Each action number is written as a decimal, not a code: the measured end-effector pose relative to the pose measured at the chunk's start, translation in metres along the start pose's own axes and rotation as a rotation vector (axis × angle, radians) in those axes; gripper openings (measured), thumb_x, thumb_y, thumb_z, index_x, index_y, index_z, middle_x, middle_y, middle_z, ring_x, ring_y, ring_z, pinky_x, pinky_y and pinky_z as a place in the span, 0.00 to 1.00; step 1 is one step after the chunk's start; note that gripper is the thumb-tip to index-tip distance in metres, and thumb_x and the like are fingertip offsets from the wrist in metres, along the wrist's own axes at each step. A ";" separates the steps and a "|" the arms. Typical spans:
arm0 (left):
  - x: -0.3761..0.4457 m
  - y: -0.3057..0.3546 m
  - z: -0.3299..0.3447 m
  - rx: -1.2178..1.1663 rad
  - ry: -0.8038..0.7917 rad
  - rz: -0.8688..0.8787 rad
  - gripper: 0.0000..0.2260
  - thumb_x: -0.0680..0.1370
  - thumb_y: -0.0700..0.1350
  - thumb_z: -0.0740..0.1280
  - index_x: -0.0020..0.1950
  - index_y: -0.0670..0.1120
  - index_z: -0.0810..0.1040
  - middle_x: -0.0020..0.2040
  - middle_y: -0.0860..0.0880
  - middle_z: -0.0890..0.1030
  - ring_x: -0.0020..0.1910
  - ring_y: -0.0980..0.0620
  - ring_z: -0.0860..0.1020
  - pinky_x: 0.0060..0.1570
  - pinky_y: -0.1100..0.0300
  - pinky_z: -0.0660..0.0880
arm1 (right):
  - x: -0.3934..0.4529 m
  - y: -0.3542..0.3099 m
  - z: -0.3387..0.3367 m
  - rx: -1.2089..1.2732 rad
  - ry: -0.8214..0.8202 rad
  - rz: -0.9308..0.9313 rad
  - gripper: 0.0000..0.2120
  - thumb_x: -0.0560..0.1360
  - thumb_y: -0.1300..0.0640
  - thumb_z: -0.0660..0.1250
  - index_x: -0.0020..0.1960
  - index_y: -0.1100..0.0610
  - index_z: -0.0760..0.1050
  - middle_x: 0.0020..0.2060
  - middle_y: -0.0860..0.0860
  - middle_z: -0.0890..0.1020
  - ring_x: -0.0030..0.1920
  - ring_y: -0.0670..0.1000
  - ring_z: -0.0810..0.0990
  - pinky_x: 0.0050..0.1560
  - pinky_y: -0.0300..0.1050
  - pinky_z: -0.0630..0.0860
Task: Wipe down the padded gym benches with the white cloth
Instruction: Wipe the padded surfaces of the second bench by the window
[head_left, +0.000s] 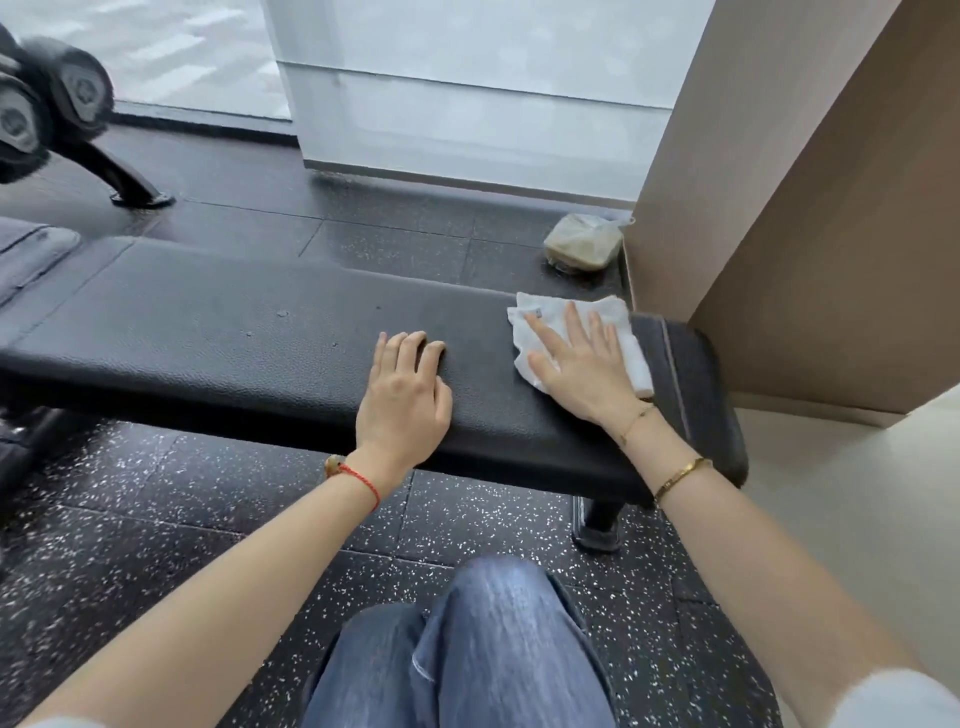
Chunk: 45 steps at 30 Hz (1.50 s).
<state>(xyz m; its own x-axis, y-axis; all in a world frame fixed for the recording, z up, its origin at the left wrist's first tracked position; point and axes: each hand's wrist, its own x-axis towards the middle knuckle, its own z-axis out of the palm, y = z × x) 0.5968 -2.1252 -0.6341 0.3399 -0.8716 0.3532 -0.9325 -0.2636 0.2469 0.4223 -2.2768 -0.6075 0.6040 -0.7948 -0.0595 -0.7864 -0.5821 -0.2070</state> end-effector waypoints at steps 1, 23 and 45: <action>0.000 0.000 -0.001 0.010 -0.011 0.000 0.21 0.78 0.46 0.52 0.68 0.42 0.71 0.67 0.41 0.72 0.70 0.40 0.67 0.77 0.44 0.53 | -0.002 -0.009 0.003 0.005 0.000 -0.074 0.25 0.82 0.41 0.48 0.78 0.34 0.46 0.81 0.55 0.46 0.80 0.60 0.40 0.77 0.57 0.37; 0.005 -0.166 -0.070 0.231 0.001 -0.500 0.19 0.80 0.45 0.59 0.71 0.43 0.70 0.71 0.43 0.70 0.71 0.41 0.66 0.72 0.43 0.59 | 0.079 -0.138 0.032 -0.039 -0.082 -0.597 0.27 0.79 0.37 0.42 0.79 0.35 0.47 0.81 0.52 0.47 0.80 0.60 0.43 0.77 0.61 0.40; -0.007 -0.214 -0.070 0.223 -0.068 -0.485 0.29 0.77 0.56 0.44 0.75 0.49 0.65 0.75 0.46 0.65 0.76 0.43 0.60 0.75 0.41 0.51 | 0.132 -0.255 0.038 -0.077 -0.133 -0.481 0.27 0.82 0.40 0.48 0.80 0.39 0.46 0.81 0.53 0.45 0.79 0.65 0.43 0.76 0.65 0.39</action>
<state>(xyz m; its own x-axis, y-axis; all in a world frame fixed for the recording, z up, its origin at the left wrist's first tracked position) 0.8030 -2.0340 -0.6258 0.7362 -0.6509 0.1854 -0.6763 -0.7174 0.1669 0.7073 -2.2266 -0.6000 0.9076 -0.4077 -0.1001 -0.4193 -0.8919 -0.1697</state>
